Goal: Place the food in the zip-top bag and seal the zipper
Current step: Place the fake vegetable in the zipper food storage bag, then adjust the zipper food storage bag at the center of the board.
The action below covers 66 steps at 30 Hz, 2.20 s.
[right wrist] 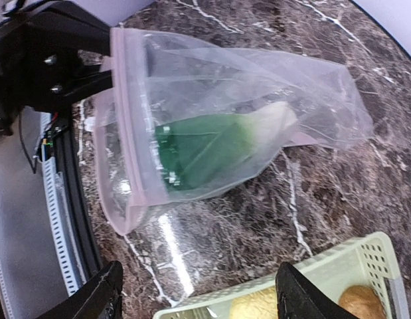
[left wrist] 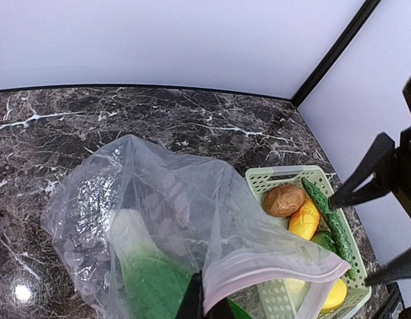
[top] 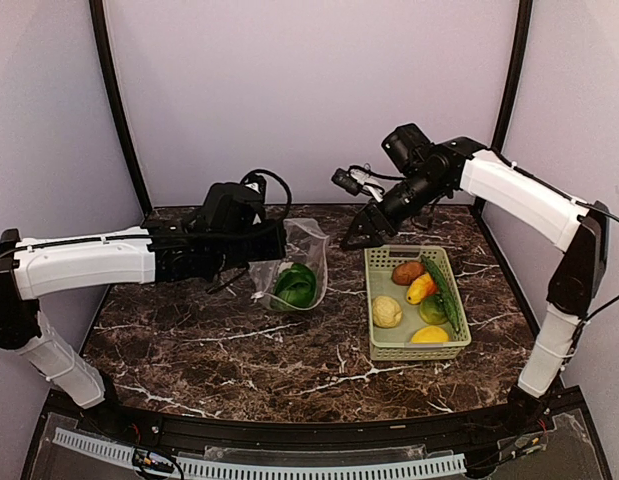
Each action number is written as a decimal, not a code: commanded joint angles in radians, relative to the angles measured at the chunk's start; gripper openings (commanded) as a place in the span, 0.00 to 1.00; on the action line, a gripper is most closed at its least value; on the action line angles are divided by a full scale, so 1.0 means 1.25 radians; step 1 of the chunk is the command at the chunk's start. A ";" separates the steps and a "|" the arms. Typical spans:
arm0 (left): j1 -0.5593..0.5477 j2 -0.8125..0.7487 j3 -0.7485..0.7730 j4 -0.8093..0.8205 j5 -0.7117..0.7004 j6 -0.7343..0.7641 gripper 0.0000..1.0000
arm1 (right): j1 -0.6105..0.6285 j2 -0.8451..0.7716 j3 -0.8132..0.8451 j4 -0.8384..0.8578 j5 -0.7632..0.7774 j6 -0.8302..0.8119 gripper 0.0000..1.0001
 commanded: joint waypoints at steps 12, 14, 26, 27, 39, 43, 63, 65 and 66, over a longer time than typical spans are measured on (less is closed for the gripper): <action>0.000 -0.050 -0.049 0.118 -0.110 -0.134 0.01 | 0.075 0.084 0.061 0.032 -0.068 0.091 0.68; 0.000 -0.049 -0.047 0.135 -0.098 -0.132 0.01 | 0.075 0.101 0.078 0.037 -0.021 0.112 0.65; -0.002 -0.067 -0.059 0.148 -0.077 -0.142 0.01 | 0.074 0.148 0.127 0.044 0.064 0.143 0.07; -0.002 -0.071 -0.058 0.147 -0.074 -0.140 0.01 | 0.074 0.150 0.142 0.038 0.070 0.137 0.01; 0.007 -0.038 0.045 -0.060 -0.043 0.012 0.01 | 0.054 0.144 0.252 0.092 0.036 0.101 0.00; 0.007 -0.121 0.008 -0.009 -0.116 0.063 0.01 | 0.054 0.177 0.299 0.098 0.053 0.080 0.00; 0.017 -0.084 -0.027 -0.069 -0.043 0.131 0.01 | 0.048 0.169 0.205 0.042 -0.046 -0.060 0.47; 0.017 -0.080 -0.051 -0.039 -0.038 0.108 0.01 | 0.022 0.091 0.116 0.047 -0.045 -0.083 0.62; 0.018 -0.078 -0.063 -0.013 -0.031 0.102 0.01 | 0.005 0.054 0.079 0.044 -0.050 -0.097 0.66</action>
